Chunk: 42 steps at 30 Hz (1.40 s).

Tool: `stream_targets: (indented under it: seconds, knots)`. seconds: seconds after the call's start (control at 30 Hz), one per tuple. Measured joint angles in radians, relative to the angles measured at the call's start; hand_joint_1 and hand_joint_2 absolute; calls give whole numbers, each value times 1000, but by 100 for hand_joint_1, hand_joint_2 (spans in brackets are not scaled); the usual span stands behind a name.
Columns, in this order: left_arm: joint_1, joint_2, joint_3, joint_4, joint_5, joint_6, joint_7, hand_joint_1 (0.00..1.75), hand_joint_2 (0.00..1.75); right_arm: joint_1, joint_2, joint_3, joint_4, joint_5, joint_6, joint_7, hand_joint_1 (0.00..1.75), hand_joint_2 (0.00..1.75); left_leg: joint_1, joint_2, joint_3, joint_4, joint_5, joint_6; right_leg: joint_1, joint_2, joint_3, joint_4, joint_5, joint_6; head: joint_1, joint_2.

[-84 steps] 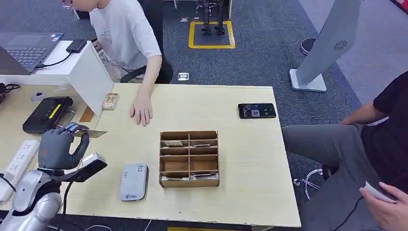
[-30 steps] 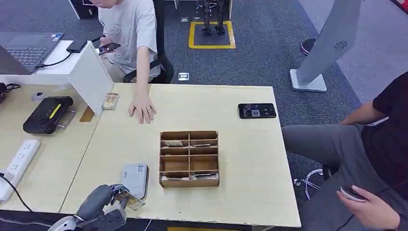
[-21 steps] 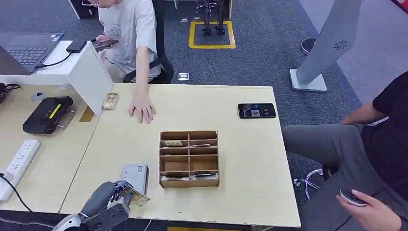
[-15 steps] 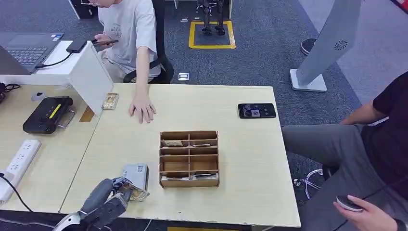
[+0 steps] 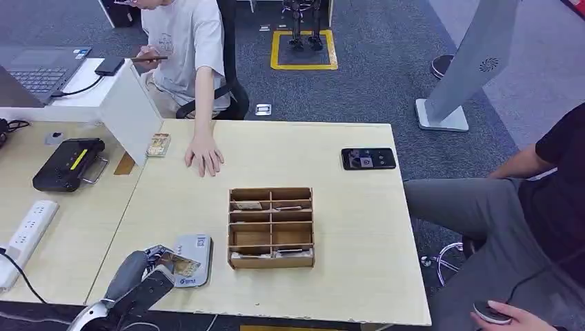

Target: Pass the card to the sensor for recognition and then transmit it.

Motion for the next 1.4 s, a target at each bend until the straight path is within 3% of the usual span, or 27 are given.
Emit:
stream_targets:
  seconds: [0.4, 0.8, 1.4]
  knots:
    - [0, -23, 60, 62, -35, 18, 10, 175, 175, 0, 1, 6, 0, 0, -5, 0, 0, 175, 0, 0, 0, 0, 0, 0, 0, 0, 0, 0, 0, 0, 0, 0]
    - [0, -33, 70, 75, -35, 20, 10, 175, 175, 0, 1, 8, 0, 0, -5, 0, 0, 175, 0, 0, 0, 0, 0, 0, 0, 0, 0, 0, 0, 0, 0, 0]
    - [5, -56, 75, 154, -163, 66, 31, 175, 175, 0, 1, 25, 0, 0, -12, 0, 0, 175, 0, 0, 0, 0, 0, 0, 0, 0, 0, 0, 0, 0, 0, 0]
